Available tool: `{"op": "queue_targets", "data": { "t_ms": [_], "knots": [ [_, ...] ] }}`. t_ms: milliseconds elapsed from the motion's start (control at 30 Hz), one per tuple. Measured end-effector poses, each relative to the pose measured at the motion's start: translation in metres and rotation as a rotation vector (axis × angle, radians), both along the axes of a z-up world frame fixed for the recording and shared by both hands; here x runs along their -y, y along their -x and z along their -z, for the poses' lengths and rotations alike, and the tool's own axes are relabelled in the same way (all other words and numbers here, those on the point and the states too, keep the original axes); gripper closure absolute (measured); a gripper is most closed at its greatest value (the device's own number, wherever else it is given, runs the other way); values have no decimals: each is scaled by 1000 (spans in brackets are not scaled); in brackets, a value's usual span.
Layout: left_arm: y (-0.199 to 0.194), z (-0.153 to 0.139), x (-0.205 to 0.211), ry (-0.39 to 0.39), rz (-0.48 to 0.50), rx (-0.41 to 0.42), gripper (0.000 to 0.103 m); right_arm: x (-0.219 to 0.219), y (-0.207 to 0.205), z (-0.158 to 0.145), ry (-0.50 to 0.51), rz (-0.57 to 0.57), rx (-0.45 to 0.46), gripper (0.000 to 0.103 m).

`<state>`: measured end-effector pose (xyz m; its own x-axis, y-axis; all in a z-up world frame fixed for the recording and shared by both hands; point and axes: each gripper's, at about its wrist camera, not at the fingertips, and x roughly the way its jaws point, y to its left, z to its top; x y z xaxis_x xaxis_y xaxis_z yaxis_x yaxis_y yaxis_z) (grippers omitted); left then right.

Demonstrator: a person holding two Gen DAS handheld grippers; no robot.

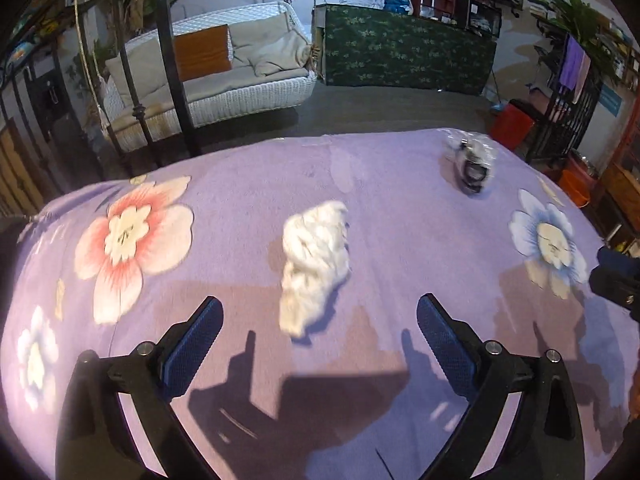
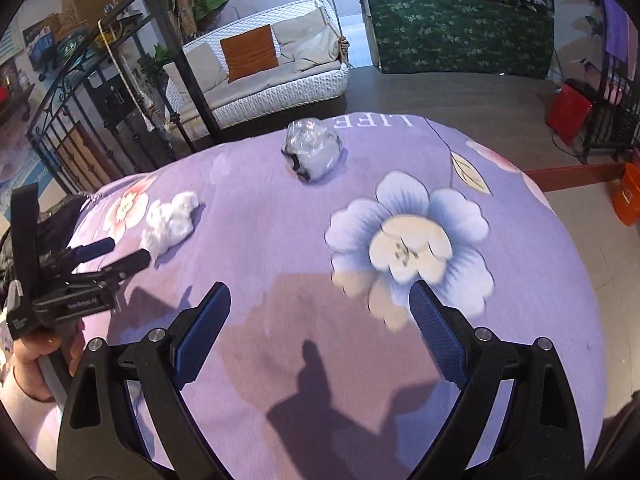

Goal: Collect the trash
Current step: 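Grasp the white tissue with the left tool while the right tool grasps the clear plastic bag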

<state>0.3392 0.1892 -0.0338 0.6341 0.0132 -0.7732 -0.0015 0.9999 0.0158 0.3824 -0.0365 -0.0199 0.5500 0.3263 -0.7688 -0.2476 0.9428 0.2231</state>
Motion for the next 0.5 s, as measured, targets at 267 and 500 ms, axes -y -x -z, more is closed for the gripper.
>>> {"op": "queue_targets", "data": {
  "t_ms": [267,500],
  "knots": [
    [-30,28,-1,-46,21,-99,32,-40,-73,11,115,-12,14,13],
    [-34,23,-16,-19,-9,-93,60,-68,-114,22,205,-28,35,18]
  ]
}}
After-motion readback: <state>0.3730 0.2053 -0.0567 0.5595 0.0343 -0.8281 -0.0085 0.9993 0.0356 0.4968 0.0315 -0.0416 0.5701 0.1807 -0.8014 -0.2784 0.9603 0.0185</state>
